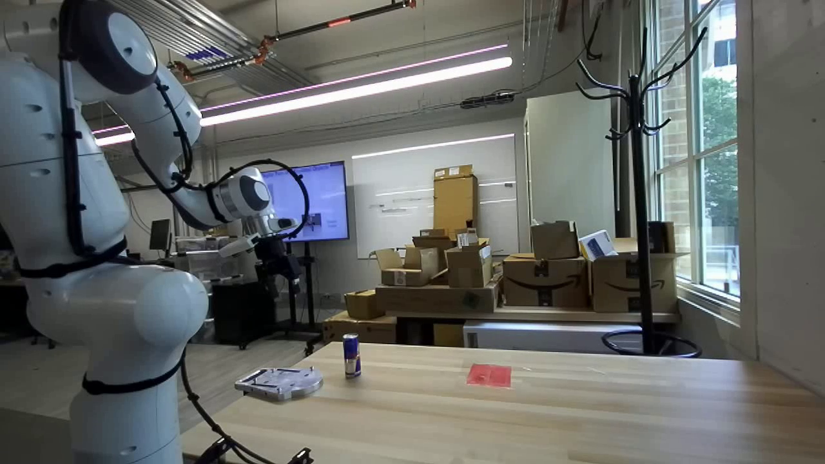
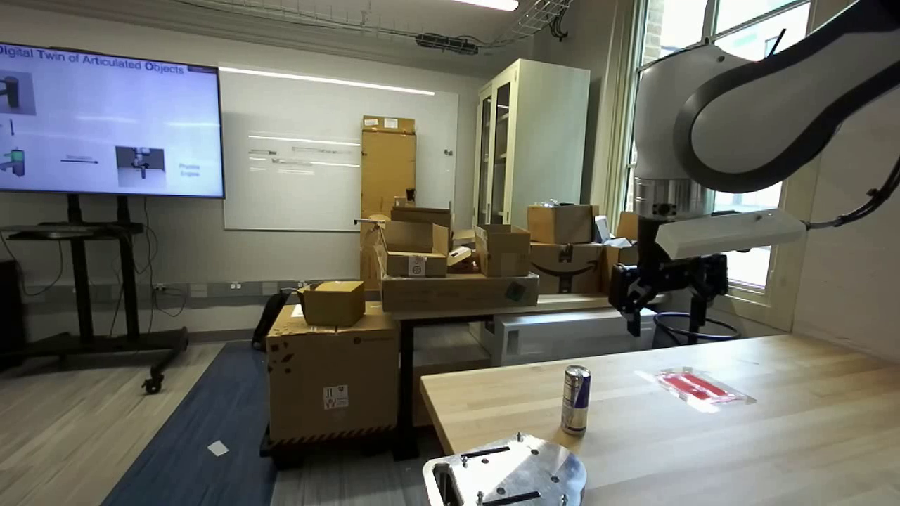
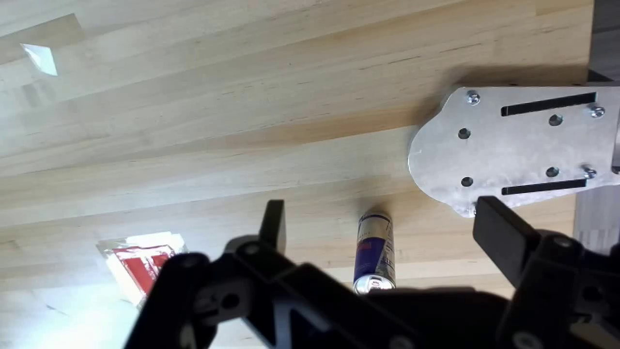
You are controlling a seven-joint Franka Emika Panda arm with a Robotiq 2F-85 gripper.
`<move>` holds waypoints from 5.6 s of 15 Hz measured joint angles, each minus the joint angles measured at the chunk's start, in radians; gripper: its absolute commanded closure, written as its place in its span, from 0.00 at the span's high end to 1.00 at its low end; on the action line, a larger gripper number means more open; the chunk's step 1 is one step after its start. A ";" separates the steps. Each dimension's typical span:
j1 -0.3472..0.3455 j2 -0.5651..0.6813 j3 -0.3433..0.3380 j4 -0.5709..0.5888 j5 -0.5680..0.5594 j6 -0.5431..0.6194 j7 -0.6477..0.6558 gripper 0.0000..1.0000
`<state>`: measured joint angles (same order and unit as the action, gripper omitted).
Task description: Put the red bull can on the metal object
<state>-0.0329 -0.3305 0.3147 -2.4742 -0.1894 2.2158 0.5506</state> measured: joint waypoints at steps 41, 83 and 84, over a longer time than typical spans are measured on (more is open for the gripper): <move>0.124 0.860 -0.326 0.654 0.051 0.163 -0.227 1.00; 0.234 0.812 -0.338 0.739 0.040 0.119 -0.259 0.34; 0.247 0.807 -0.332 0.726 0.039 0.119 -0.259 0.34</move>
<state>0.2136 0.4762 -0.0177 -1.7479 -0.1502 2.3345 0.2916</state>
